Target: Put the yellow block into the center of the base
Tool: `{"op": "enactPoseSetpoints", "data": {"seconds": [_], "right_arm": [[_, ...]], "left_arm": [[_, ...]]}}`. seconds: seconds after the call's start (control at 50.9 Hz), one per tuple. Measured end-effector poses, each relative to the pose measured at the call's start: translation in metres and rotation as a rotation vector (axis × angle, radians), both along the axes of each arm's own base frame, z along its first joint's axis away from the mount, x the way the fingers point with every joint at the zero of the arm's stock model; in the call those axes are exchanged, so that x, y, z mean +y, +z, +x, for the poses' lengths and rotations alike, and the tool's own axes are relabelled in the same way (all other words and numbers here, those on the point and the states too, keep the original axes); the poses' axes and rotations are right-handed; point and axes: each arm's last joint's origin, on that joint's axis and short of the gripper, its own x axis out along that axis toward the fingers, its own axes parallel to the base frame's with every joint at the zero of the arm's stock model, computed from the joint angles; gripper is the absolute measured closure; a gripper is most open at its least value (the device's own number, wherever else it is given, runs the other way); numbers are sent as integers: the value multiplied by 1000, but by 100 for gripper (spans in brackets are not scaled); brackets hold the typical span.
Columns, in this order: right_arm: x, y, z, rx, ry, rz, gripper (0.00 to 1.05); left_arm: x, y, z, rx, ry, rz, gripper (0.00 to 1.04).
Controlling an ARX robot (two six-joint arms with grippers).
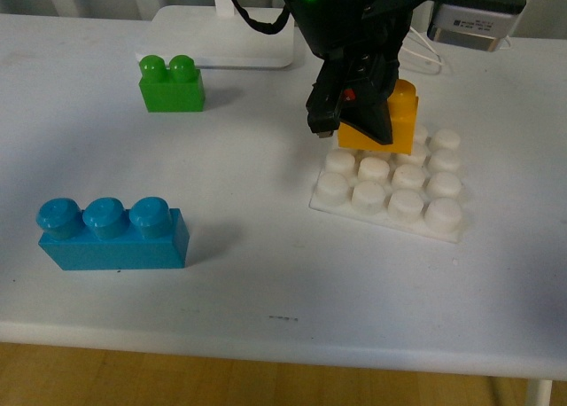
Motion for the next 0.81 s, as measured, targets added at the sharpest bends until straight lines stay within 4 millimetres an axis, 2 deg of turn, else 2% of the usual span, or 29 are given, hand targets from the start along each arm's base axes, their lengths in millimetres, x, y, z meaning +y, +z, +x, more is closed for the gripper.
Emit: {"op": "enactPoseSetpoints", "data": {"seconds": [0.354, 0.806], "right_arm": [[0, 0, 0, 0, 0, 0, 9], [0, 0, 0, 0, 0, 0, 9]], "left_arm": [[-9, -5, 7, -11, -12, 15, 73], [-24, -6, 7, -12, -37, 11, 73]]}}
